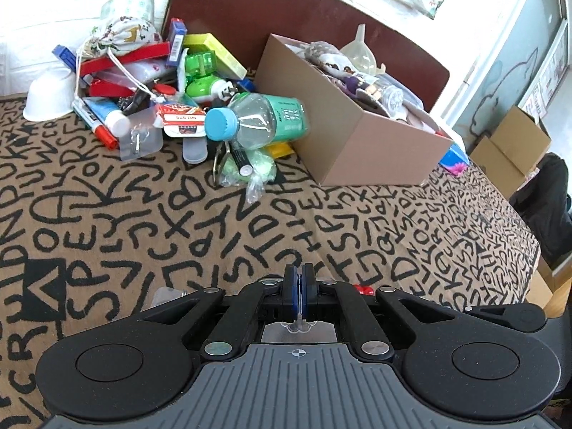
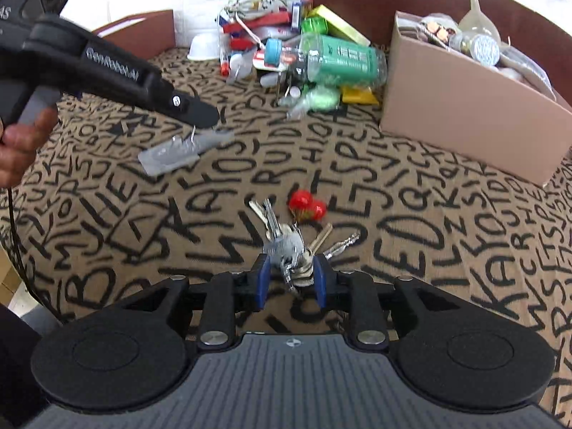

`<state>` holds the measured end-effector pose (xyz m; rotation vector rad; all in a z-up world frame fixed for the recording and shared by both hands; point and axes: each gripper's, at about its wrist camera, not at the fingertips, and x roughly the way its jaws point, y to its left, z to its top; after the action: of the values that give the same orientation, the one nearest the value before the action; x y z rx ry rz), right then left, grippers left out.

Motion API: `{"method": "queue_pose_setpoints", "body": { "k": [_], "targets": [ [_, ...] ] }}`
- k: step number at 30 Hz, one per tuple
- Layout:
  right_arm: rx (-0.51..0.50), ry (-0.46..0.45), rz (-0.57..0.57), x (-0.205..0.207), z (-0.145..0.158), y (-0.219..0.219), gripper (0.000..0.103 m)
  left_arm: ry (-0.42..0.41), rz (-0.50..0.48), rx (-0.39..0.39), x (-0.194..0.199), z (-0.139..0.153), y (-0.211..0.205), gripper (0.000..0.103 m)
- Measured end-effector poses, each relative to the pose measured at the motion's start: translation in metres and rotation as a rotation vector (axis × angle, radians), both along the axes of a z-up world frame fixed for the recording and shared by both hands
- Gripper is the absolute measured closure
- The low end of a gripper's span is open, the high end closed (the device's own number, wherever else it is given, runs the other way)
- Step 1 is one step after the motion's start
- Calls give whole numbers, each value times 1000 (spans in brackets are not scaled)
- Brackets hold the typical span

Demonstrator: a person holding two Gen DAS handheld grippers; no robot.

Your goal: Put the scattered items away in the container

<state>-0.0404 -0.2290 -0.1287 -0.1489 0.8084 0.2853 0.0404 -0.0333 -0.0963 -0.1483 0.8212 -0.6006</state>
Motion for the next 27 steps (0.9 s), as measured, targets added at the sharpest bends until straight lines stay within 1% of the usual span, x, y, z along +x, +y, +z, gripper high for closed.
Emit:
{"method": "queue_pose_setpoints", "body": {
  "k": [1, 4, 5, 8, 15, 21, 27],
  "targets": [
    [-5, 0, 1, 1, -1, -1, 74, 1, 0, 0, 0, 0, 0, 103],
    [-11, -13, -7, 1, -1, 0, 88, 3, -1, 1, -2, -1, -1, 103],
    [1, -19, -15, 2, 1, -2, 99, 3, -1, 1, -2, 0, -1, 103],
    [48, -56, -35, 3, 13, -8, 99, -4, -4, -1, -3, 4, -2, 103],
    [33, -185, -34, 12, 51, -13, 99, -54, -26, -11, 0, 23, -11, 103],
    [16, -296, -61, 19, 83, -25, 99, -112, -61, -30, 12, 52, -27, 103],
    [21, -406, -102, 31, 119, -49, 99, -188, -122, -34, 32, 91, -61, 103]
  ]
}}
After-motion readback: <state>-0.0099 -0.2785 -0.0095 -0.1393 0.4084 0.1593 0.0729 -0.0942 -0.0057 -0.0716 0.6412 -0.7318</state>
